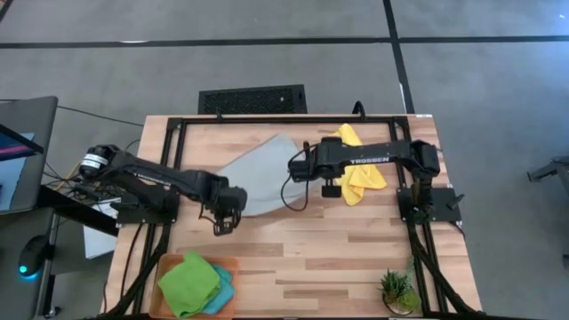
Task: Fold microfiber towels
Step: Fold the gray microfiber towel
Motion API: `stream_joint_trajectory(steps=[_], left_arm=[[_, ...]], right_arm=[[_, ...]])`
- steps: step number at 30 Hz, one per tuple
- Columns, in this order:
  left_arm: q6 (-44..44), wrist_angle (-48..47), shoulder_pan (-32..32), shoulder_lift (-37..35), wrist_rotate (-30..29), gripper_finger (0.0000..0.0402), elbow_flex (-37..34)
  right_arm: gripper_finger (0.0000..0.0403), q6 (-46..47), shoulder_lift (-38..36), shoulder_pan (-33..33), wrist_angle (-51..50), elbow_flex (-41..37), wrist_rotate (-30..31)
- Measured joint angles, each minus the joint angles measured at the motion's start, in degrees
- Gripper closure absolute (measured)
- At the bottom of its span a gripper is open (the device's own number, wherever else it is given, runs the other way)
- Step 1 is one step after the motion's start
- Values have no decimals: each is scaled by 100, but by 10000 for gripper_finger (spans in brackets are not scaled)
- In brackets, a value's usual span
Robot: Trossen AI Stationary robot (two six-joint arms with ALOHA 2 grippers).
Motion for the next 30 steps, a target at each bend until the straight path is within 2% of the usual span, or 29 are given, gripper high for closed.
stream_joint_trajectory(steps=[6,13,17,21,24,30], left_arm=[[-689,282,-590,137,-15,401,3],[-1251,501,-1032,437,-195,401,2],[-1772,430,-1025,628,-611,401,3],[-2083,386,-1035,741,-699,401,3],[-2411,335,-1048,748,-975,401,8],[-3405,-649,-1223,709,-1622,401,8]], right_arm=[[394,2,-4,377,412,-500,-183],[394,-386,-6,578,1128,-604,-46],[394,-765,-6,386,1859,-599,116],[394,-1142,-4,144,2514,-599,140],[394,-1399,-4,-37,2858,-598,140],[394,-1597,-4,-467,3438,-598,145]])
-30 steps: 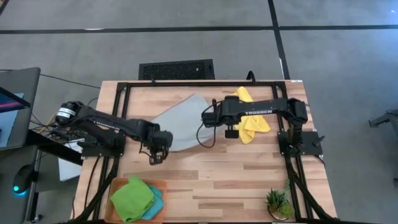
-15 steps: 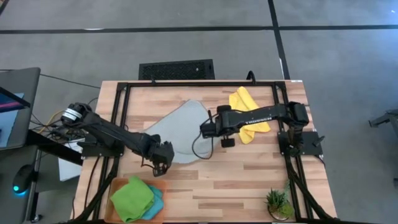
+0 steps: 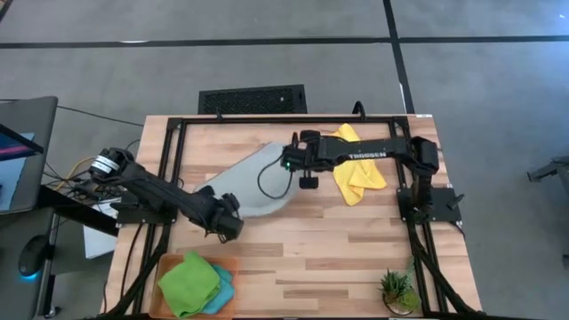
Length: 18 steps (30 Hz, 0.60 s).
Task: Fold microfiber towels
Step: Fold the gray microfiber towel
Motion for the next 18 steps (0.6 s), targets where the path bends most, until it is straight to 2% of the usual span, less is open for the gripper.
stream_joint_trajectory(steps=[5,11,15,18], left_arm=[[-774,-609,-81,-1,-329,401,0],[-1357,-691,-81,-1,-526,401,0],[-1322,-580,-81,-1,-382,401,0],[-967,-228,-82,-1,-7,401,0]], right_arm=[[394,-91,0,-372,434,0,1],[394,-360,0,-669,970,0,-7],[394,-374,0,-668,776,0,-23],[394,-460,0,-618,400,0,-26]])
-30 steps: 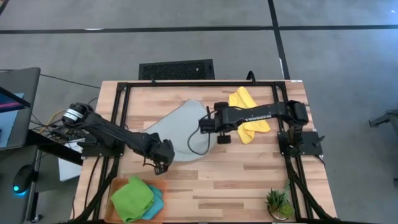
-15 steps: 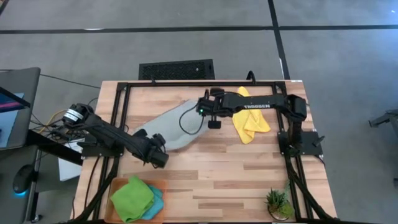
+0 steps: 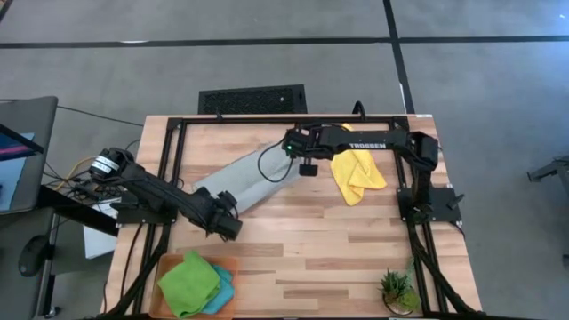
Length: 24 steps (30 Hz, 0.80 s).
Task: Fold microfiber towels
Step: Fold the gray microfiber towel
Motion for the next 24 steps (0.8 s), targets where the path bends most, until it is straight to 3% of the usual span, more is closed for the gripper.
stream_joint_trajectory(steps=[9,16,24], left_arm=[[1013,1243,-1,0,1196,402,0],[865,1281,1,2,1259,402,0],[708,1291,0,2,1069,401,0]], right_arm=[[394,146,0,314,-1297,0,-41],[394,-295,0,516,-1542,-120,-810],[381,-120,0,603,-1530,-120,-920]])
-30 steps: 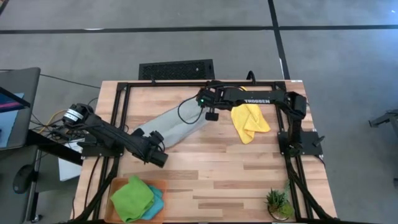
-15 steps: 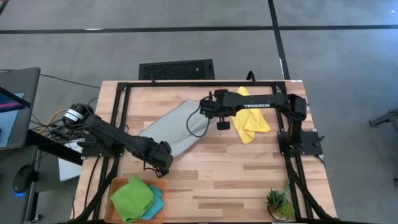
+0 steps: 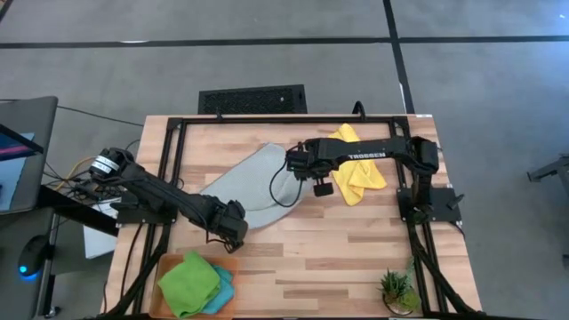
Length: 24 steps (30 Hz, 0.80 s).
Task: Fold microfiber towels
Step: Fold the gray microfiber towel
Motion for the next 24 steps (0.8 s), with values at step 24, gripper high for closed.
stream_joint_trajectory(steps=[24], left_arm=[[447,127,-191,0,-28,288,0]], right_arm=[[225,80,-26,298,-97,0,0]])
